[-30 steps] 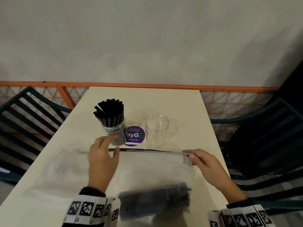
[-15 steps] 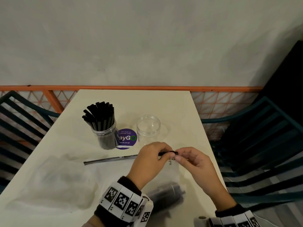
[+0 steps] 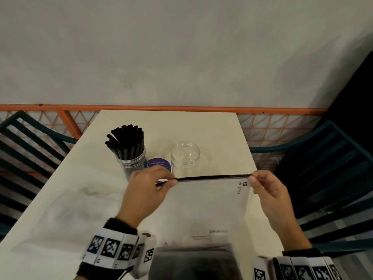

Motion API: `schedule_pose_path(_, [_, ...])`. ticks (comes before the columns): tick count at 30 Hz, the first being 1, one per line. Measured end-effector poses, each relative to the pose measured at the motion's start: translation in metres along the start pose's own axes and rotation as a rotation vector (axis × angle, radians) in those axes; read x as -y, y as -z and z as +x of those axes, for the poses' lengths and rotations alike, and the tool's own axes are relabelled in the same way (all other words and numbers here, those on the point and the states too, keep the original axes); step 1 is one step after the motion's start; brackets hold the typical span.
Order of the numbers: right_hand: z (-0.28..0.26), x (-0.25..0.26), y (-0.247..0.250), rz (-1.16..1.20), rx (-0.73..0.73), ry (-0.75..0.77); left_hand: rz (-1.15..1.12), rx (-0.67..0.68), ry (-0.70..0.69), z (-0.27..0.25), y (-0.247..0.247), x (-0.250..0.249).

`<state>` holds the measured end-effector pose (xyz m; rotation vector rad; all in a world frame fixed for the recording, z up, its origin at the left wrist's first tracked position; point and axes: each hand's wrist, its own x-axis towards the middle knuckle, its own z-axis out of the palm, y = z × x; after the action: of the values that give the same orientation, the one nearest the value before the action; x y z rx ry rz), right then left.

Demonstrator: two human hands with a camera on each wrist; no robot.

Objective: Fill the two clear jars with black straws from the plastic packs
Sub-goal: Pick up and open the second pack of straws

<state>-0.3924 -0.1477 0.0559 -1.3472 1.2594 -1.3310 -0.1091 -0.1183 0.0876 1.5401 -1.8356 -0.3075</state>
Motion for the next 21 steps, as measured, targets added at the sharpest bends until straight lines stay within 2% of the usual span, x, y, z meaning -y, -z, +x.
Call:
schedule_pose_path(4, [0.007, -0.002, 0.011, 0.009, -0.067, 0.021, 0.108, -0.088, 0.095, -0.005, 0.031, 0.020])
schedule_pose_path(6, [0.009, -0.004, 0.011, 0.019, -0.063, 0.004, 0.088, -0.126, 0.162, -0.007, 0.039, 0.027])
schedule_pose_path(11, [0.003, 0.000, -0.004, 0.082, 0.076, -0.020, -0.157, -0.095, 0.372, -0.011, 0.026, 0.020])
schedule_pose_path(13, [-0.002, 0.002, -0.014, 0.076, 0.119, -0.034, -0.163, -0.088, 0.448, -0.010, 0.014, 0.017])
schedule_pose_path(15, [-0.005, 0.002, -0.023, -0.011, 0.091, -0.059, -0.120, -0.094, 0.460, -0.010, 0.003, 0.018])
schedule_pose_path(19, [-0.007, -0.005, -0.024, -0.339, -0.017, -0.086, -0.047, -0.035, 0.426, -0.016, -0.006, 0.024])
schedule_pose_path(21, [-0.007, -0.006, -0.019, -0.465, -0.064, -0.110, -0.007, -0.065, 0.467, -0.021, -0.003, 0.027])
